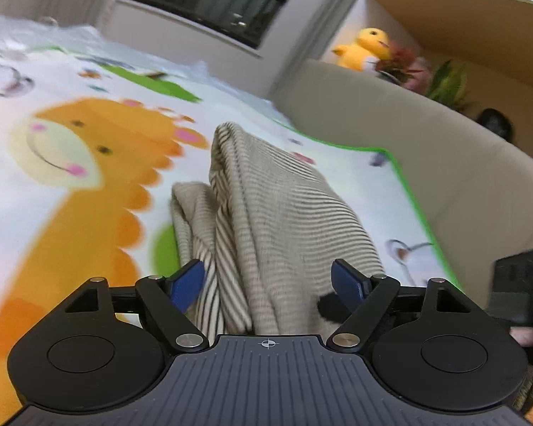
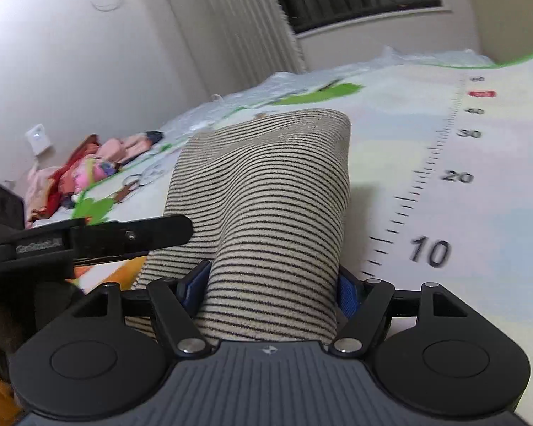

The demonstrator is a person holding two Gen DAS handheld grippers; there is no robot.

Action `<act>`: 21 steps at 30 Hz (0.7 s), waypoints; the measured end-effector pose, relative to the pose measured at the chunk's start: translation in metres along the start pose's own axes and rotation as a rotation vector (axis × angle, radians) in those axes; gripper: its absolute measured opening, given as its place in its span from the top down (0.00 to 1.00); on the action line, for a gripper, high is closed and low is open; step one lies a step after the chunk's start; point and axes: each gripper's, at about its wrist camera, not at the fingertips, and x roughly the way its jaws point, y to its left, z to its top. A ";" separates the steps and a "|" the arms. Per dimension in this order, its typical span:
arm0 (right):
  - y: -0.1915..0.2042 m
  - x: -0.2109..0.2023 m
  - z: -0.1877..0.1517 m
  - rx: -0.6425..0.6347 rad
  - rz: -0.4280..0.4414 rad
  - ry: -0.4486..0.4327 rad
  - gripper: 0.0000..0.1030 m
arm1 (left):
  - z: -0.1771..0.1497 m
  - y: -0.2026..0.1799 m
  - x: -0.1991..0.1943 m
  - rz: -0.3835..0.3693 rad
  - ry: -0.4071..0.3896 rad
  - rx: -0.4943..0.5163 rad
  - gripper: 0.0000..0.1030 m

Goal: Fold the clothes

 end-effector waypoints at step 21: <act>0.025 0.066 0.024 0.000 0.122 -0.034 0.38 | 0.014 0.024 -0.021 0.149 -0.103 0.011 0.32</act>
